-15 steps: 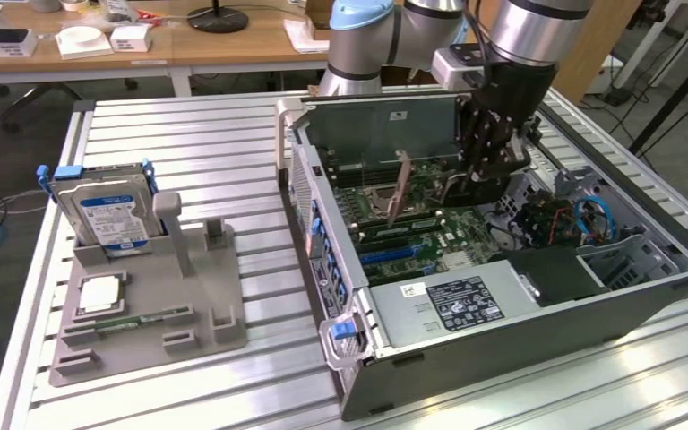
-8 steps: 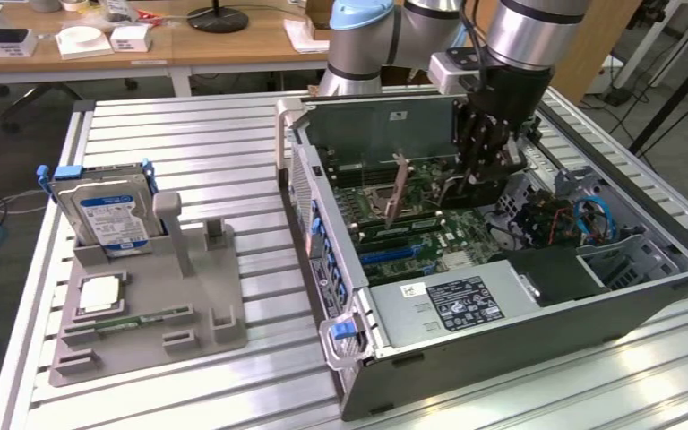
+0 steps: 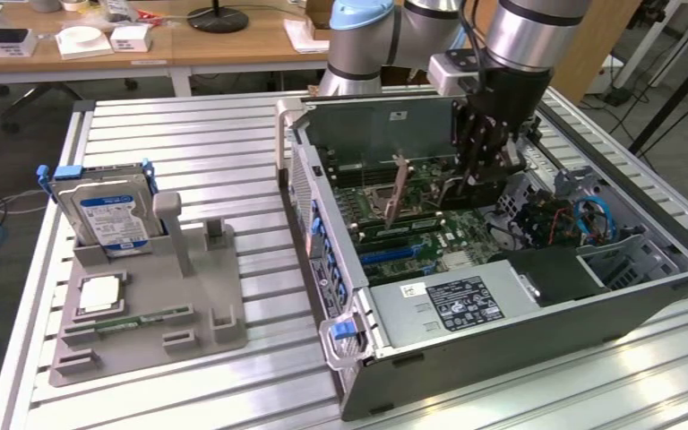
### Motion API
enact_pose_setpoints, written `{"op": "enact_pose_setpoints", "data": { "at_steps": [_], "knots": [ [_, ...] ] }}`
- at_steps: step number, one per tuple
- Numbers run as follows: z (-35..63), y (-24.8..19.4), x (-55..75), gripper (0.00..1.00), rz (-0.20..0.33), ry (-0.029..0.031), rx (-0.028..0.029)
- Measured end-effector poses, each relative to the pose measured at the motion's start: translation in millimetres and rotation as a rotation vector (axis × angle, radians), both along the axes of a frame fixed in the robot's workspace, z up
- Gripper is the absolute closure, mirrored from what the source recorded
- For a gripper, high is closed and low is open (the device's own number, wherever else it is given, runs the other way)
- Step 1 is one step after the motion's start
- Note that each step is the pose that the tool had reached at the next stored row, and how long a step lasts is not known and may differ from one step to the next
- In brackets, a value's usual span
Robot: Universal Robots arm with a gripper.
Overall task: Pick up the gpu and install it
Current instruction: 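Insert the gpu into the slot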
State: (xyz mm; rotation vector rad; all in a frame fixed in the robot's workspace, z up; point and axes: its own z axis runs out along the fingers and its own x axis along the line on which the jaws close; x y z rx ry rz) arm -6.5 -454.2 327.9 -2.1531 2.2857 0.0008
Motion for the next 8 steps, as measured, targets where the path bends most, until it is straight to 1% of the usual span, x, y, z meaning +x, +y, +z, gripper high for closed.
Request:
{"op": "enact_pose_setpoints", "data": {
  "at_steps": [8],
  "knots": [
    [-2.5, 0.0, 0.0, 0.74, 0.0, 0.0, 0.0]
  ]
}}
